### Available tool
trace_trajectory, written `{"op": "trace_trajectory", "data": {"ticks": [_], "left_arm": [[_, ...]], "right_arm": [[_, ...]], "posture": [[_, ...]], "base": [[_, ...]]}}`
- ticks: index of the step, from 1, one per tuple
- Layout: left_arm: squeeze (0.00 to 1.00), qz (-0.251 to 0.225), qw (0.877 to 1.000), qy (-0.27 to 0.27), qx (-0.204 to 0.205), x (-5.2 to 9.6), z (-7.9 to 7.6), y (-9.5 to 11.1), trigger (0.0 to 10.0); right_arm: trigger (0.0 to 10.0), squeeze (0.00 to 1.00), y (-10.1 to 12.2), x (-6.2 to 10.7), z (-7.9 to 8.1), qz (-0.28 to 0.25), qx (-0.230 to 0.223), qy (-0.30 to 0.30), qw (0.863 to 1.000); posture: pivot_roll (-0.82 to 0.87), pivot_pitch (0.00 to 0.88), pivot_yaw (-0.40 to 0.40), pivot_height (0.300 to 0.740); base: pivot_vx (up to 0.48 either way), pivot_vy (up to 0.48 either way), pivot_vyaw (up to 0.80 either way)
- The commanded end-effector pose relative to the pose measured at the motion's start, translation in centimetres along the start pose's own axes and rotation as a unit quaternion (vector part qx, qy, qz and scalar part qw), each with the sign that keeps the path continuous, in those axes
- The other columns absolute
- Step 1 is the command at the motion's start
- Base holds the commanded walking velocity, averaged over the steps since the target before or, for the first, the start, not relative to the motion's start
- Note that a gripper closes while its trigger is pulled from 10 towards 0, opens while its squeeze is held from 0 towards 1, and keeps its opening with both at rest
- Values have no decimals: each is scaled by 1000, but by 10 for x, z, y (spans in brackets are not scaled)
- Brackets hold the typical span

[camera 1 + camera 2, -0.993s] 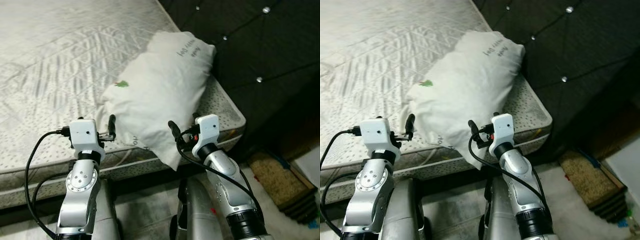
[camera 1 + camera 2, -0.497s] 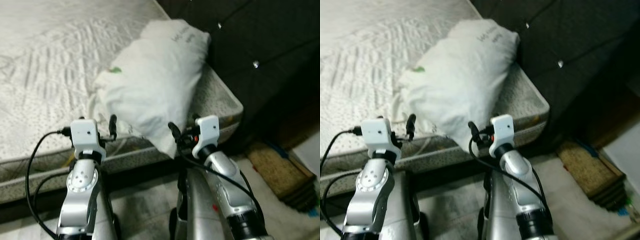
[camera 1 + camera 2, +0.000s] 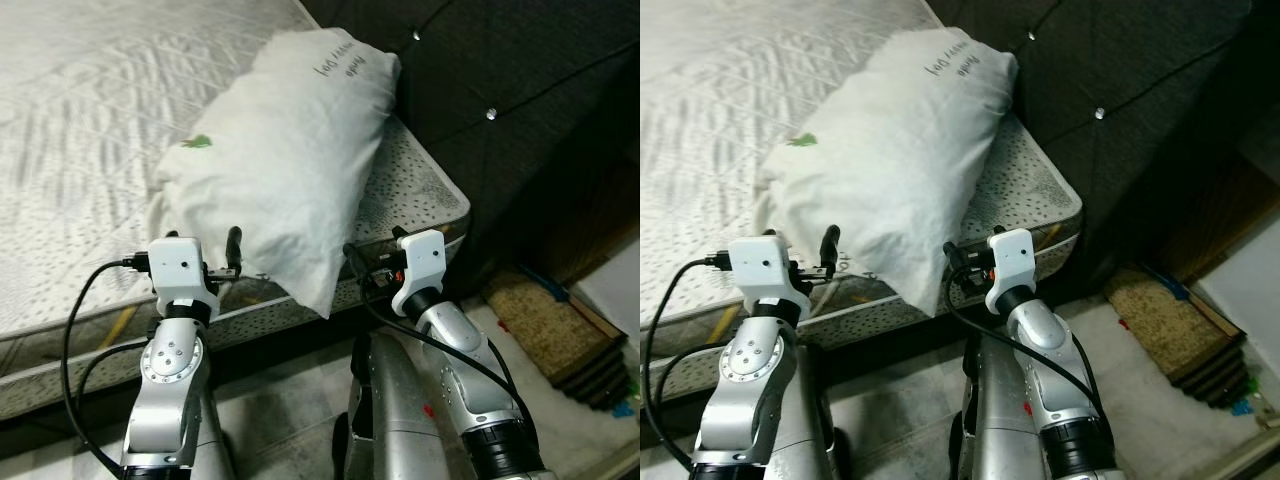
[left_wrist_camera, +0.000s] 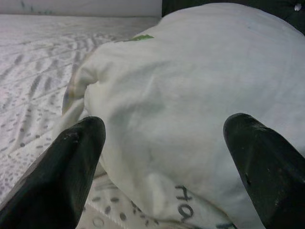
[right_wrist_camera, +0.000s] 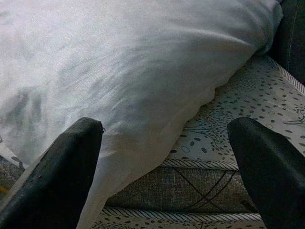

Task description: Clean up the room

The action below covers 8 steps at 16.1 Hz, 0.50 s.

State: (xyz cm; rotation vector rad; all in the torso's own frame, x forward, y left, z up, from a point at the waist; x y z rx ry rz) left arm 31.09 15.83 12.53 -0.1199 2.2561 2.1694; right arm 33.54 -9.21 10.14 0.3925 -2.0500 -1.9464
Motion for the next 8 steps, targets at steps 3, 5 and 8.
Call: {"op": "trace_trajectory", "data": {"ticks": [3,5,8], "left_arm": [[0,-13,1000,-15,-3,0,-3,4,10000],[0,-14,1000,-14,-3,1,-3,4,10000],[0,-12,1000,-12,0,1,-2,3,10000]], "right_arm": [[10000,0,3,0,1,-7,2,2,1000],[10000,0,5,1,2,-10,9,7,1000],[10000,0,9,2,5,-24,22,16,999]], "posture": [[-12,93,-97,499],[-13,92,-96,499],[-13,90,-98,499]], "base": [[0,0,0],[0,0,0],[0,-325,529]]}}
Point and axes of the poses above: a point about 5 cm out from each wrist's last joint towards the gripper, its own x axis pointing back from the gripper into the wrist, its own y axis along the axis of the wrist's last joint, z = x × y, the point moved 5 cm from there along -x, pointing out of the wrist towards the gripper, and after that the axes turned 3 degrees about x, right-handed, at the moved point
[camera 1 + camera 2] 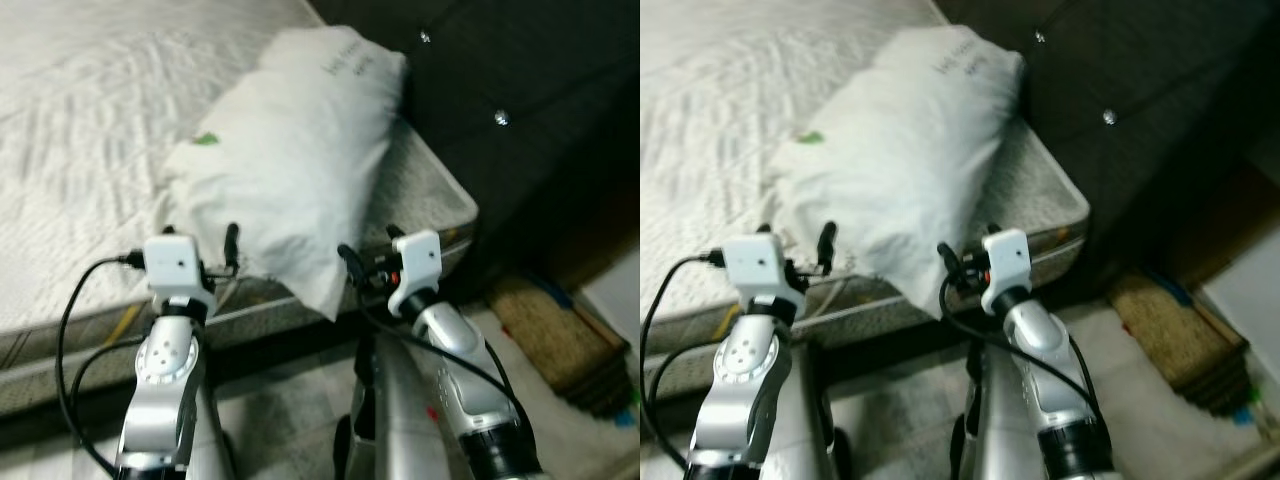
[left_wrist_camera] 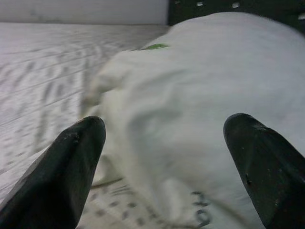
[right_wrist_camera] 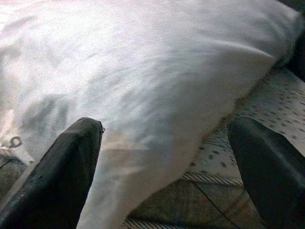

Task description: Clean up the room

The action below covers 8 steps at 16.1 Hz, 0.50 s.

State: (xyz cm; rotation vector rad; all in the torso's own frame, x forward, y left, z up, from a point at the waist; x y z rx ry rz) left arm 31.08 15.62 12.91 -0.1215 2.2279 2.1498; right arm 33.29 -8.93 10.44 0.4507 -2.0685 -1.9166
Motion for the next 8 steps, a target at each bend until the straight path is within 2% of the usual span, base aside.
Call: {"op": "trace_trajectory", "data": {"ticks": [1,6,8], "left_arm": [[0,3,1000,3,6,1,1,-1,10000],[0,3,1000,1,6,1,0,-2,10000],[0,10,1000,4,1,4,5,-4,10000]], "right_arm": [[10000,0,6,0,1,-11,6,1,1000],[10000,0,0,-1,-1,9,5,-2,1000],[10000,0,-4,-3,3,24,6,3,1000]], "posture": [[-13,90,-98,499],[-9,89,-101,499],[-4,90,-101,499]], "base": [[0,0,719],[0,0,0],[0,0,0]]}}
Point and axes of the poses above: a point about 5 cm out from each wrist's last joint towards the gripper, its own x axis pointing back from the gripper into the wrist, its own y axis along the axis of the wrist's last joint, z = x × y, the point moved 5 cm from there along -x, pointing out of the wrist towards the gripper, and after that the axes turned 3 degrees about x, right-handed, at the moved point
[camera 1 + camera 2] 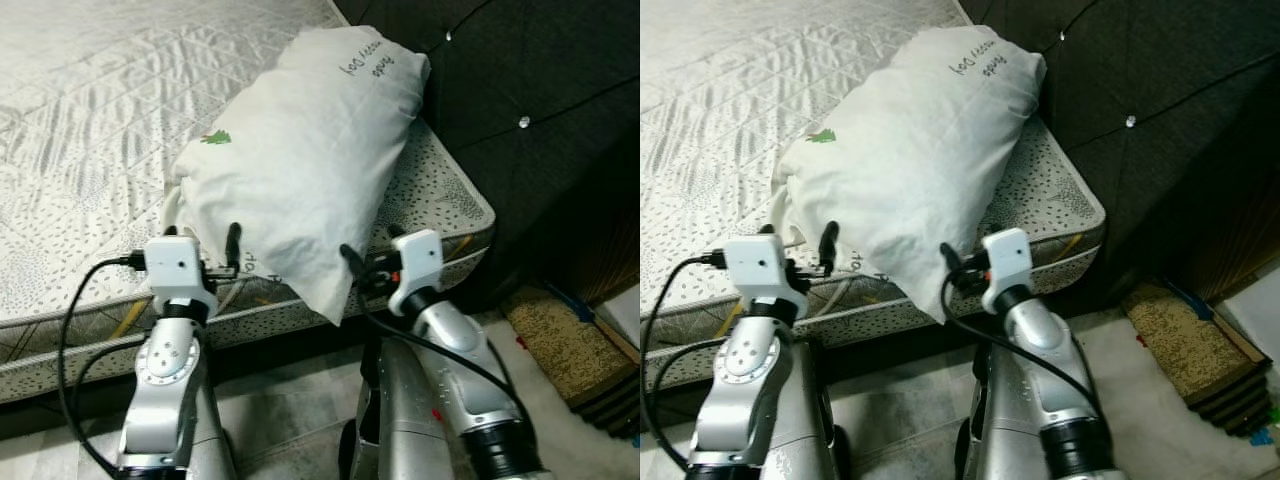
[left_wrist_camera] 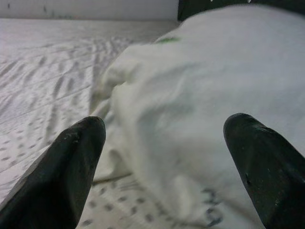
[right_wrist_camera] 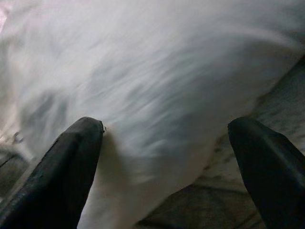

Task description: Clean up the room

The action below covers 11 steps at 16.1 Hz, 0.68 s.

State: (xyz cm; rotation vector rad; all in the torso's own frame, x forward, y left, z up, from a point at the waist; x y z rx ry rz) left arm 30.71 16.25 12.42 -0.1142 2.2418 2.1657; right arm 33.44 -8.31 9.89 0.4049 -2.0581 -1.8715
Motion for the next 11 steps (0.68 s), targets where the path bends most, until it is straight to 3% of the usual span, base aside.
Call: {"op": "trace_trajectory", "data": {"ticks": [1,5,6,7,11], "left_arm": [[0,12,1000,6,-7,6,7,-4,10000],[0,30,999,28,-31,23,29,-9,10000],[0,33,998,36,-36,27,34,-10,10000],[0,33,998,39,-37,28,35,-10,10000],[0,29,998,47,-39,31,37,-5,10000]], "right_arm": [[10000,0,-8,-2,1,27,6,4,1000],[10000,0,-22,-13,31,73,-6,85,994],[5882,0,-18,-22,35,66,3,89,994],[0,0,-11,-30,38,59,-9,90,994],[0,0,18,-63,36,35,-34,67,997]], "posture": [[10,96,-102,499],[58,111,-116,499],[58,111,-116,499],[75,112,-123,499],[105,108,-129,499]], "base": [[0,0,0],[0,0,0],[0,0,0],[0,0,0],[0,0,0]]}}
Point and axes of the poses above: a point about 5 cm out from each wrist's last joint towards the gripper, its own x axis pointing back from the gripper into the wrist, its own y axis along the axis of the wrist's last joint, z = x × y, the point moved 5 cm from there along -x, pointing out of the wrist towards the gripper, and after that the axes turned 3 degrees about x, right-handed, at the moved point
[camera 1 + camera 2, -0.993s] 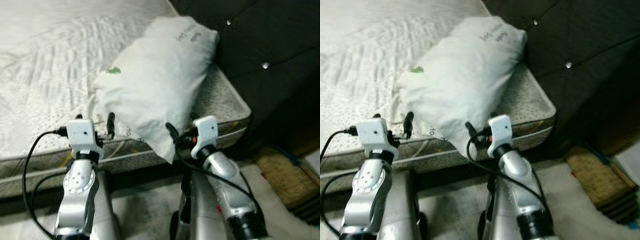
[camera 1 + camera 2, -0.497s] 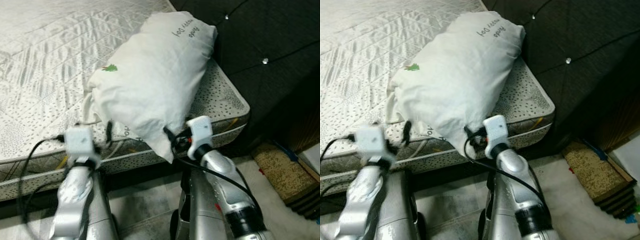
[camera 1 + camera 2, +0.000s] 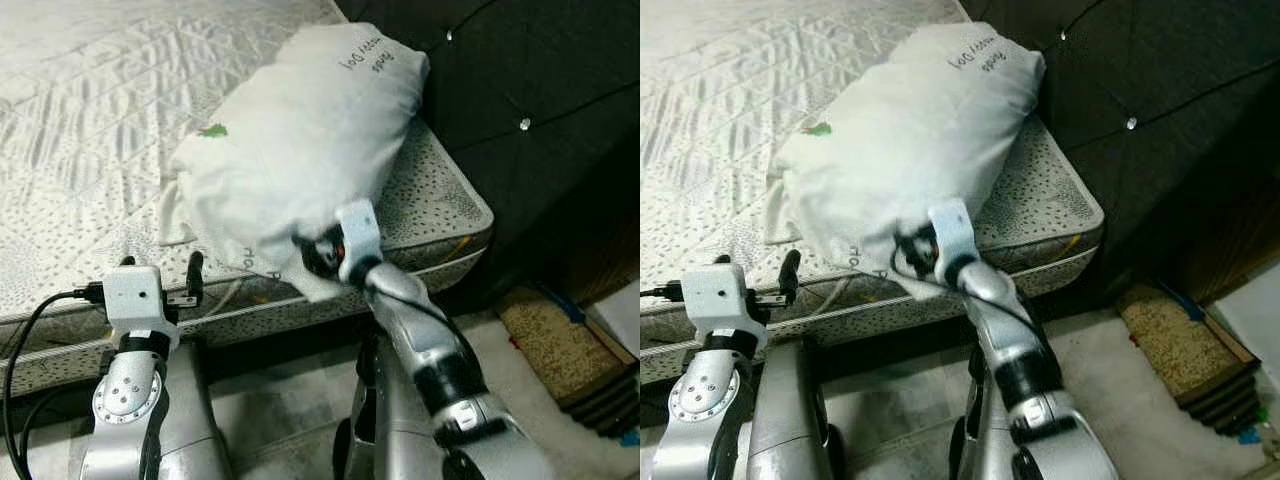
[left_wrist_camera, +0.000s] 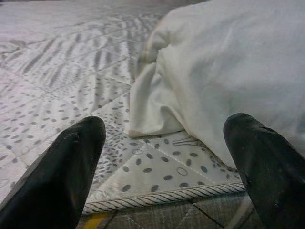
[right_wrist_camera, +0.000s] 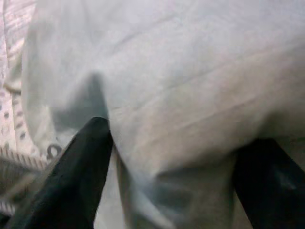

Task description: Clean up the room

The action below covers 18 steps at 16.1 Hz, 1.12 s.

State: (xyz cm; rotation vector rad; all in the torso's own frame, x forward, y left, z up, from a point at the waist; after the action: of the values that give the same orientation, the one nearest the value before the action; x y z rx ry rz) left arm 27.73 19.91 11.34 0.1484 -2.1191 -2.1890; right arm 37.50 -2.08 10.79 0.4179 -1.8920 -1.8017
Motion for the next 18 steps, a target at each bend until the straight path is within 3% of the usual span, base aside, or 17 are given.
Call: {"op": "trace_trajectory", "data": {"ticks": [1,4,8,10,11,14,18], "left_arm": [[0,-2,1000,-1,-4,1,-1,3,10000],[0,-14,1000,4,0,-4,1,9,10000],[0,-12,1000,5,1,-10,-3,10,10000],[0,-11,1000,4,-1,-11,-4,10,10000],[0,-11,1000,2,0,-13,-5,10,10000],[0,-13,1000,-3,2,-15,-8,11,10000],[0,-14,1000,-5,4,-16,-9,11,10000]], "right_arm": [[0,0,7,-5,-7,-6,-7,-10,1000],[0,0,12,-8,-27,-2,5,-30,1000],[0,0,15,1,-74,1,12,-102,995],[0,0,17,3,-84,-1,15,-118,993],[0,0,19,8,-102,-2,21,-142,990],[0,0,22,13,-115,-3,30,-158,987],[0,0,24,12,-116,-7,32,-159,987]], "posture": [[104,114,-127,499],[95,107,-124,499],[81,102,-120,499],[78,99,-119,499],[72,96,-117,499],[70,94,-115,499],[66,90,-114,499]], "base": [[0,0,0],[0,0,0],[0,0,0],[0,0,0],[0,0,0],[0,0,0],[0,-234,0]]}}
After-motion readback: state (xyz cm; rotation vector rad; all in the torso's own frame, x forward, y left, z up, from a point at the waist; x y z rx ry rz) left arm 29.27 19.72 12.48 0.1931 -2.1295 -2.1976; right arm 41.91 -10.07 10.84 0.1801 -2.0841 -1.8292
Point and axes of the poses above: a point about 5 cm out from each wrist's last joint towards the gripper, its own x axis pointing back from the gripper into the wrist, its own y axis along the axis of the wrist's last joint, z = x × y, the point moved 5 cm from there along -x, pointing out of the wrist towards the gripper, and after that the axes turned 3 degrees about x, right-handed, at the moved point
